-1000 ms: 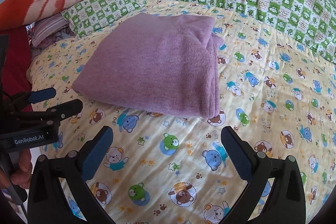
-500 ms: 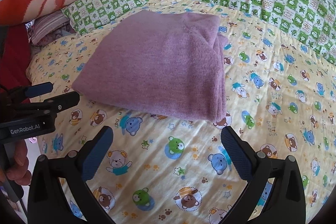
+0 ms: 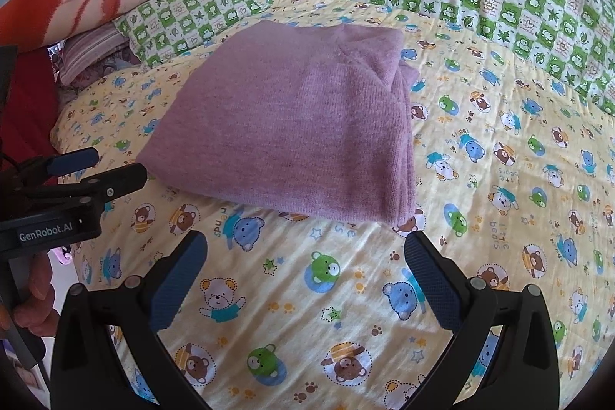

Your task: Fold small clothes

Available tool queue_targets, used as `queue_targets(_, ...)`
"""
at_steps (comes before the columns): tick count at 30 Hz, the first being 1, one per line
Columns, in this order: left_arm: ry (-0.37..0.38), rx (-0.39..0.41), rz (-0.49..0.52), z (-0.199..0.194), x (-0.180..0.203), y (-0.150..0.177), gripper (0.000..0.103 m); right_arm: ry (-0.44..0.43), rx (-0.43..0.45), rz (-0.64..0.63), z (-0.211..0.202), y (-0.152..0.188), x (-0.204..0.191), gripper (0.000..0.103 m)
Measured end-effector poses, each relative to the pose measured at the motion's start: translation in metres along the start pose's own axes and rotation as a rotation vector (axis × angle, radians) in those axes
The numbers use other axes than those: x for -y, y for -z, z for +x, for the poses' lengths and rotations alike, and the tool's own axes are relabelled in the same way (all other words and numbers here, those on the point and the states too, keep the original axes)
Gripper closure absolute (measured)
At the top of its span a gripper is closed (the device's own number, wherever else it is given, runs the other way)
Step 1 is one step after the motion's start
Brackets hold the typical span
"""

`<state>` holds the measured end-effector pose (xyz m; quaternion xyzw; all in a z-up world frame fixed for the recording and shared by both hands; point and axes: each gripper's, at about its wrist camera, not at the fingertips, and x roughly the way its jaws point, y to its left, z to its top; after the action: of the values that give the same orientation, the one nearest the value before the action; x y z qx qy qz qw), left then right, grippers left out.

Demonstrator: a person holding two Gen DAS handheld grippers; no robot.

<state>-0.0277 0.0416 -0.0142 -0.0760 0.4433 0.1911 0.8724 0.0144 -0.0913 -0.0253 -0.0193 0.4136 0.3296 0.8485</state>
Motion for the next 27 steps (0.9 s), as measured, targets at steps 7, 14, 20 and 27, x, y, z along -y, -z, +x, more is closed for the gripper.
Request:
queue_targets(7,0.0,0.001,0.005,-0.001,0.001,0.0009,0.014,-0.001,-0.002,0.003,-0.0004,-0.0004,-0.0012,0.001)
queue_targets(14,-0.002,0.006,0.007,-0.0017,0.0005,0.0006,0.014,0.003,0.001,0.012,-0.0016,-0.0005,-0.0004,0.001)
queue_targets(20,-0.007,0.003,0.007,-0.0032,-0.0011,0.0014,0.014,0.001,0.0,0.016,-0.002,0.0,-0.0002,0.001)
queue_targets(27,-0.006,0.005,0.009,-0.0034,-0.0036,0.0007,0.014,0.002,0.001,0.015,-0.0022,-0.0003,-0.0007,0.001)
